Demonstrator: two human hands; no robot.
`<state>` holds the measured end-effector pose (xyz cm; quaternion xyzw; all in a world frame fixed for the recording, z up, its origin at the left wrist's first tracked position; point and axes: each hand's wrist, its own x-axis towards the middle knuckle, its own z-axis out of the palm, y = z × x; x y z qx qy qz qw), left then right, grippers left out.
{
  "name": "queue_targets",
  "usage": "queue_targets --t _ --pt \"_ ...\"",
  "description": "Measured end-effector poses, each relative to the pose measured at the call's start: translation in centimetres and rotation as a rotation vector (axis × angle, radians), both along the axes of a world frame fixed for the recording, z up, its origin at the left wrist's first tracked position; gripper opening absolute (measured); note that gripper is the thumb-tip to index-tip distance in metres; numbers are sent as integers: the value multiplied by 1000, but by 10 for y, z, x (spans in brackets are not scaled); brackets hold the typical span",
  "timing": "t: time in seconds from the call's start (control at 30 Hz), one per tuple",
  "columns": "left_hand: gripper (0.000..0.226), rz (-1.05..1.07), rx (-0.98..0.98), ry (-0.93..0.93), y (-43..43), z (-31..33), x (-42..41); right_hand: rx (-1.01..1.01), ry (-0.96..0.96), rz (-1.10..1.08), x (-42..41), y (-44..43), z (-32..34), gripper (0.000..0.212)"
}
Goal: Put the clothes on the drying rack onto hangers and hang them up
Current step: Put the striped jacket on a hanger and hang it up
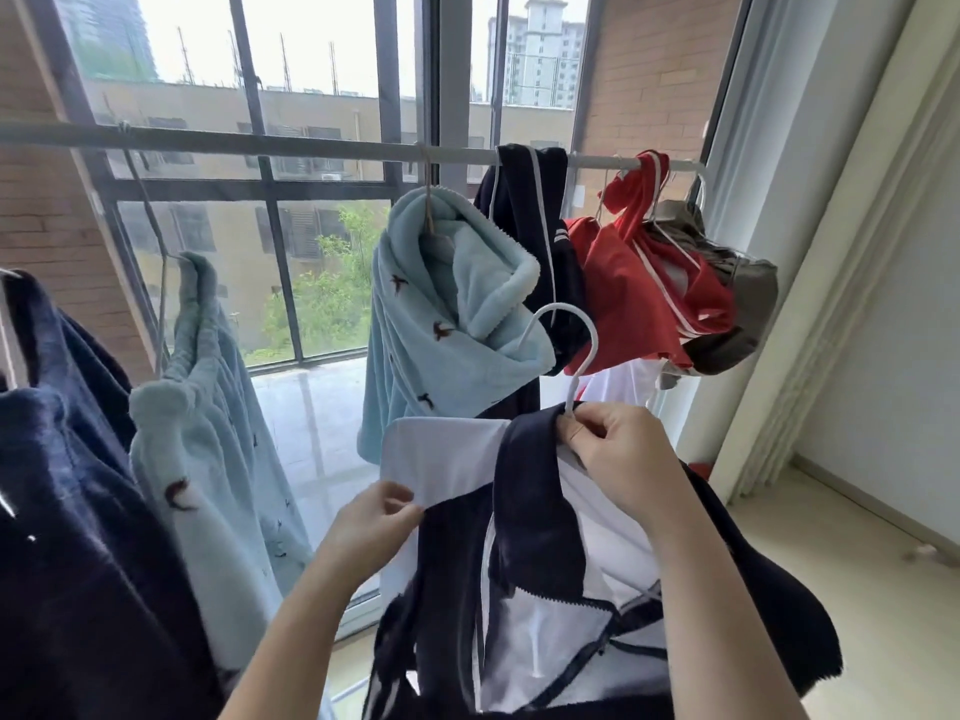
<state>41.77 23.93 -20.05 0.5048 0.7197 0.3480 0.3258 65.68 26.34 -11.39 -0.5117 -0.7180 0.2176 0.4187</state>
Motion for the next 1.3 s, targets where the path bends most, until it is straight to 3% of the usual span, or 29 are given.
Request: queue_targets --t 0.1,0.23,0.33,0.4,0.47,0.57,0.73,0.87,0.97,1.07,1.2,1.3 --pt "19 -16 133 45 -3 7 1 8 49 26 -1 -2 5 37" --pt "54 -283 104 129 -6 3 34 28 121 24 -9 -1 14 40" --pt "35 -339 271 139 -10 -7 55 67 121 21 -18 1 20 40" --pt "30 -236 301 -64 -8 -8 56 117 83 25 -19 2 26 38" --pt "22 -14 418 -148 -6 -5 48 196 27 15 -16 4 32 36" --pt "20 233 655 -91 -11 20 22 252 -57 -5 -6 11 37 32" --pt "16 254 833 136 -4 80 -16 119 -176 108 0 14 30 31" --pt "18 259 740 317 16 109 -53 17 -164 229 4 5 40 31" --pt "21 138 454 463 38 112 -69 -11 -116 272 8 -1 59 32" --pt "24 -19 205 415 43 111 -68 41 -51 275 10 -1 76 32" --pt "25 -184 383 232 17 111 -52 -12 13 278 14 2 76 34" --pt "5 -361 588 359 -4 105 -34 -13 13 266 14 4 76 34"
